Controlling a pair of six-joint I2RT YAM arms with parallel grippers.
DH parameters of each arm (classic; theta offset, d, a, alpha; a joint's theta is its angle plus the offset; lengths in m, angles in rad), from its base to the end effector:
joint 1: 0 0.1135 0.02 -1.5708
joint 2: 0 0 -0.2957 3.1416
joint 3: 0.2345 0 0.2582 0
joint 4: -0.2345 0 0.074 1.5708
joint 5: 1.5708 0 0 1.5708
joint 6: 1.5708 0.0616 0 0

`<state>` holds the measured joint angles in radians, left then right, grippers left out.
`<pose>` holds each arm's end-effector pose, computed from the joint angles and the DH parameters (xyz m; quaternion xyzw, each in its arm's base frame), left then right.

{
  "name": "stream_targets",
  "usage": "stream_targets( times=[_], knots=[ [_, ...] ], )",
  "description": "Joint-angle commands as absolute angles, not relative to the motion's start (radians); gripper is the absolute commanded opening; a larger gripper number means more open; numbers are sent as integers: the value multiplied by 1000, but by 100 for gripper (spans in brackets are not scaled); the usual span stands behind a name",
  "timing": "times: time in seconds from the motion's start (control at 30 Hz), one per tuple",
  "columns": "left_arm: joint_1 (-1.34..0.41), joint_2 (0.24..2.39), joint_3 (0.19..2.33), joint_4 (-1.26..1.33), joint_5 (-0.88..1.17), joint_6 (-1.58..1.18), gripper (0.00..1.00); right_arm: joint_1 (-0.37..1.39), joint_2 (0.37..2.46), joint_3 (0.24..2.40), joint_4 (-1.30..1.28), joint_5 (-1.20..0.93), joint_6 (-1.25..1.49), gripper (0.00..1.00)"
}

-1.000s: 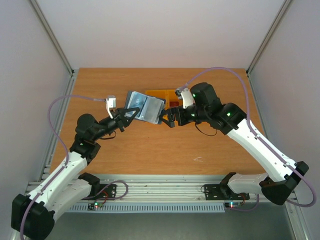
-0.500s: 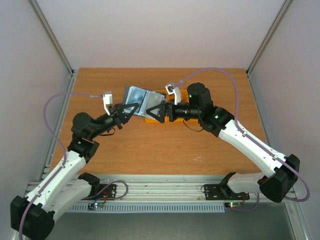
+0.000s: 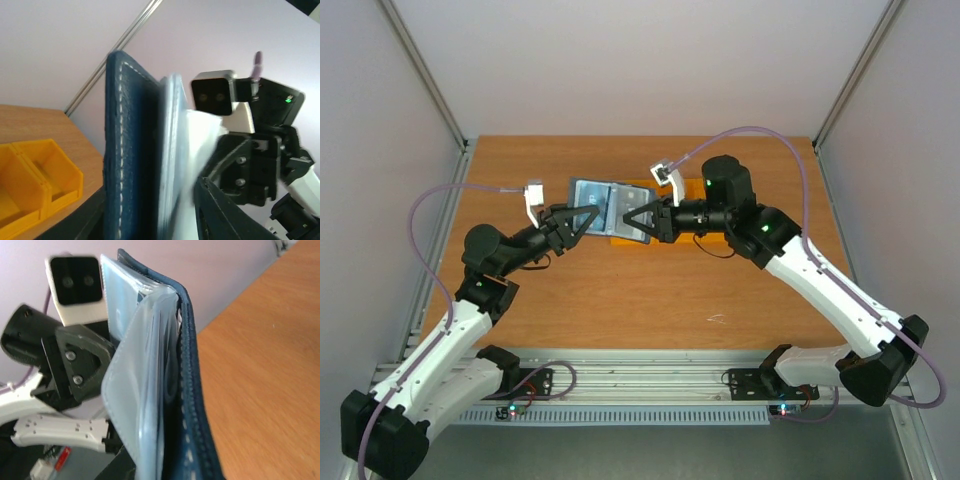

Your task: Take the credit cards out of the card holder

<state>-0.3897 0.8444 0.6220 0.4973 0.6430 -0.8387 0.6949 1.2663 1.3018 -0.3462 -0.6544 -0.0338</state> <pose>0.1714 -0.1103 0.3712 0.1182 0.6143 -0.5918 0.5083 0.2043 0.2191 0.4269 -0.4496 0.6474 0.4267 0.4434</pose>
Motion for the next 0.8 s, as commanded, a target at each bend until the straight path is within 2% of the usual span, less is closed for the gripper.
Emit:
stream_targets(
  times=[0.0, 0.1, 0.23, 0.47, 0.57, 0.73, 0.77],
  knots=[
    [-391, 826, 619, 511, 664, -849, 43, 696, 1250, 1482, -706, -675, -246, 1],
    [-393, 834, 618, 531, 777, -820, 50, 696, 1281, 1594, -905, -706, -339, 1],
    [-393, 844, 621, 544, 886, -745, 49, 697, 1348, 1728, -1091, -747, -415, 1],
    [-396, 853, 634, 616, 992, -750, 54, 697, 1431, 1855, -1223, -746, -509, 1],
    [-396, 858, 638, 617, 1024, -734, 41, 697, 1437, 1870, -1225, -739, -525, 1],
    [-396, 861, 637, 619, 1023, -736, 4, 696, 1454, 1896, -1243, -714, -553, 1],
    [-396, 862, 636, 617, 1021, -736, 1, 696, 1456, 1900, -1244, -707, -554, 1]
  ],
)
